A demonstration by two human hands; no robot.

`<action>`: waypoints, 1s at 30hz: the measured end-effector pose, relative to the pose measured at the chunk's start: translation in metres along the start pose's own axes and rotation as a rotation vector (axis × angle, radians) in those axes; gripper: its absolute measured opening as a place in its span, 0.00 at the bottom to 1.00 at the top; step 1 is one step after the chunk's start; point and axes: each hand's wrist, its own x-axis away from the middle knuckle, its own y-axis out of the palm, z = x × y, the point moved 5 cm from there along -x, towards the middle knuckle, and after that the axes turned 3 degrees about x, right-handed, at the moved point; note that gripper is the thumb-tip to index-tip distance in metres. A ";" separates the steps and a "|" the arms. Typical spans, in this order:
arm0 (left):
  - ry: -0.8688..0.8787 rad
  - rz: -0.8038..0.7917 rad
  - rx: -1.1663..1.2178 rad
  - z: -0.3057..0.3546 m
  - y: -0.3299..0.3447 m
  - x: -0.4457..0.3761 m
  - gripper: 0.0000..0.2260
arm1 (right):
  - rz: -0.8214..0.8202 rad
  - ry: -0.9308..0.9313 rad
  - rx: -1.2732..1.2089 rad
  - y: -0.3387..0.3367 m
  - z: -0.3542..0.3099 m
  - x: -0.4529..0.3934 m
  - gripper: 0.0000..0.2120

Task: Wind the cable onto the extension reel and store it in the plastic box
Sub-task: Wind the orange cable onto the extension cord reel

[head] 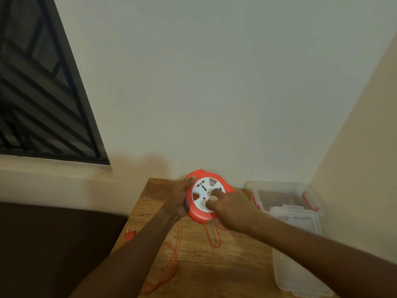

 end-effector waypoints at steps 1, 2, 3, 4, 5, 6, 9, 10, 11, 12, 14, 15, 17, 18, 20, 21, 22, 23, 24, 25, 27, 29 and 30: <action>-0.013 -0.018 0.006 0.002 0.000 0.000 0.12 | -0.018 -0.148 0.129 -0.002 0.002 -0.001 0.18; -0.021 -0.040 0.014 0.004 0.001 0.000 0.12 | -0.053 -0.255 0.212 -0.003 0.006 -0.002 0.15; -0.026 -0.056 0.010 0.005 0.002 0.000 0.13 | -0.090 -0.334 0.271 -0.005 0.010 -0.005 0.15; -0.033 -0.068 -0.004 0.005 0.002 0.000 0.13 | -0.122 -0.392 0.319 -0.007 0.014 -0.008 0.15; -0.045 -0.076 -0.022 0.004 0.002 -0.001 0.15 | -0.147 -0.434 0.364 -0.011 0.017 -0.012 0.17; -0.057 -0.080 -0.041 0.002 0.003 0.000 0.16 | -0.165 -0.470 0.412 -0.013 0.018 -0.015 0.18; -0.078 -0.065 -0.059 -0.002 0.000 0.000 0.17 | -0.201 -0.544 0.499 -0.021 0.021 -0.021 0.22; -0.082 -0.064 -0.062 -0.003 -0.001 0.000 0.17 | -0.206 -0.562 0.510 -0.021 0.022 -0.021 0.23; -0.086 -0.070 -0.065 -0.003 -0.002 0.000 0.18 | -0.209 -0.584 0.510 -0.021 0.023 -0.021 0.24; -0.091 -0.081 -0.064 -0.004 -0.002 0.001 0.20 | -0.213 -0.608 0.515 -0.022 0.023 -0.021 0.24; -0.091 -0.092 -0.060 -0.002 -0.001 0.002 0.22 | -0.209 -0.637 0.545 -0.024 0.021 -0.021 0.23; -0.089 -0.096 -0.051 -0.001 -0.001 0.002 0.22 | -0.204 -0.638 0.563 -0.024 0.019 -0.022 0.22; -0.073 -0.097 -0.026 0.003 -0.002 0.002 0.23 | -0.197 -0.614 0.587 -0.024 0.016 -0.024 0.22; -0.064 -0.088 -0.020 0.005 -0.004 0.002 0.24 | -0.200 -0.591 0.601 -0.025 0.015 -0.025 0.22; -0.056 -0.060 -0.022 0.006 -0.008 0.000 0.26 | -0.203 -0.546 0.620 -0.029 0.012 -0.027 0.21; -0.054 -0.048 -0.019 0.006 -0.009 0.000 0.26 | -0.211 -0.525 0.627 -0.030 0.011 -0.027 0.20; -0.051 -0.040 -0.013 0.007 -0.009 0.000 0.25 | -0.225 -0.505 0.635 -0.030 0.011 -0.028 0.19; -0.048 -0.027 -0.004 0.007 -0.011 0.000 0.24 | -0.238 -0.489 0.642 -0.030 0.010 -0.028 0.18; -0.048 -0.015 0.003 0.007 -0.012 0.000 0.24 | -0.244 -0.476 0.647 -0.030 0.009 -0.027 0.18; -0.049 -0.002 0.009 0.007 -0.013 0.000 0.24 | -0.246 -0.465 0.652 -0.030 0.008 -0.027 0.17; -0.044 0.006 0.021 0.007 -0.014 0.000 0.24 | -0.250 -0.459 0.649 -0.031 0.009 -0.026 0.18; -0.042 0.005 0.020 0.007 -0.014 0.000 0.23 | -0.269 -0.464 0.634 -0.031 0.009 -0.025 0.19; -0.041 -0.005 0.020 0.005 -0.013 -0.001 0.23 | -0.286 -0.465 0.622 -0.029 0.010 -0.025 0.20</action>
